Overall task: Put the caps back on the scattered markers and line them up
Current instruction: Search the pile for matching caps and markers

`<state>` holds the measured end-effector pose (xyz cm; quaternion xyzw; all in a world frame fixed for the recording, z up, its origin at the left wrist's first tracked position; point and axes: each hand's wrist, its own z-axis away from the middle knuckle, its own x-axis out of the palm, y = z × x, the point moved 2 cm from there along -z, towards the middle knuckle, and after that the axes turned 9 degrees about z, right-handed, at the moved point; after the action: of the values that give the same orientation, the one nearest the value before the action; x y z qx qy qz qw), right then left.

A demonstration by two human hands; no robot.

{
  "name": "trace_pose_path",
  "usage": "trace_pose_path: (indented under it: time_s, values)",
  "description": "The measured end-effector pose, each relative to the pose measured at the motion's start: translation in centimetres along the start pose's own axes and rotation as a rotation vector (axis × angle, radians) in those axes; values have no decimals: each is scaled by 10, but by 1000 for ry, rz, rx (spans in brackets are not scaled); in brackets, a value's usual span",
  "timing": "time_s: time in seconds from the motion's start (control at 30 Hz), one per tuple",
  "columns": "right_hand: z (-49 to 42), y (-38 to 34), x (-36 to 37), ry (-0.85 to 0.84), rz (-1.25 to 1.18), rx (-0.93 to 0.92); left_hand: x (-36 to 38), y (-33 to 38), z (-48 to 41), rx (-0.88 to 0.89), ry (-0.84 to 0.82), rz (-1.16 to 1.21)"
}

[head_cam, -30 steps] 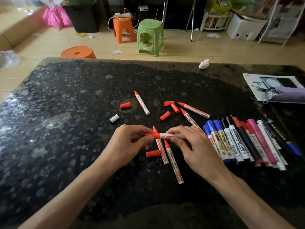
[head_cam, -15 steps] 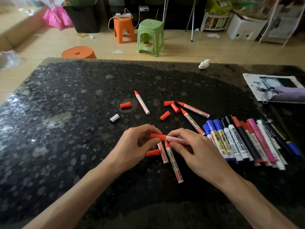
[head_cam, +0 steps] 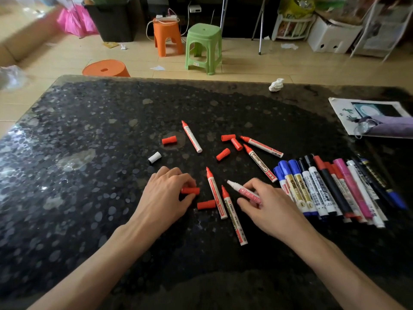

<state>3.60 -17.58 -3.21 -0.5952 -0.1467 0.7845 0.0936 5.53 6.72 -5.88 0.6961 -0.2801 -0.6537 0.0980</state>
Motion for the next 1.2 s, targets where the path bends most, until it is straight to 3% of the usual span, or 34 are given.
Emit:
trace_pose_path:
  time_s: [0.3, 0.47, 0.57, 0.73, 0.93, 1.2]
  values:
    - [-2, -5, 14, -155, -36, 143, -1, 4, 2, -17, 1, 10]
    - [-4, -1, 10, -65, -33, 181, -1, 7, 0, 20, -39, 49]
    - [-5, 0, 8, 24, -50, 142, 3, 8, 3, 114, -102, 13]
    - [-3, 2, 0, -13, -91, -12, 5, 13, 4, 196, -101, 15]
    - [2, 9, -13, 139, -65, -162, -12, 13, -7, 17, -21, 321]
    - [3, 3, -9, 249, 11, -232, -11, 20, -6, -2, -40, 409]
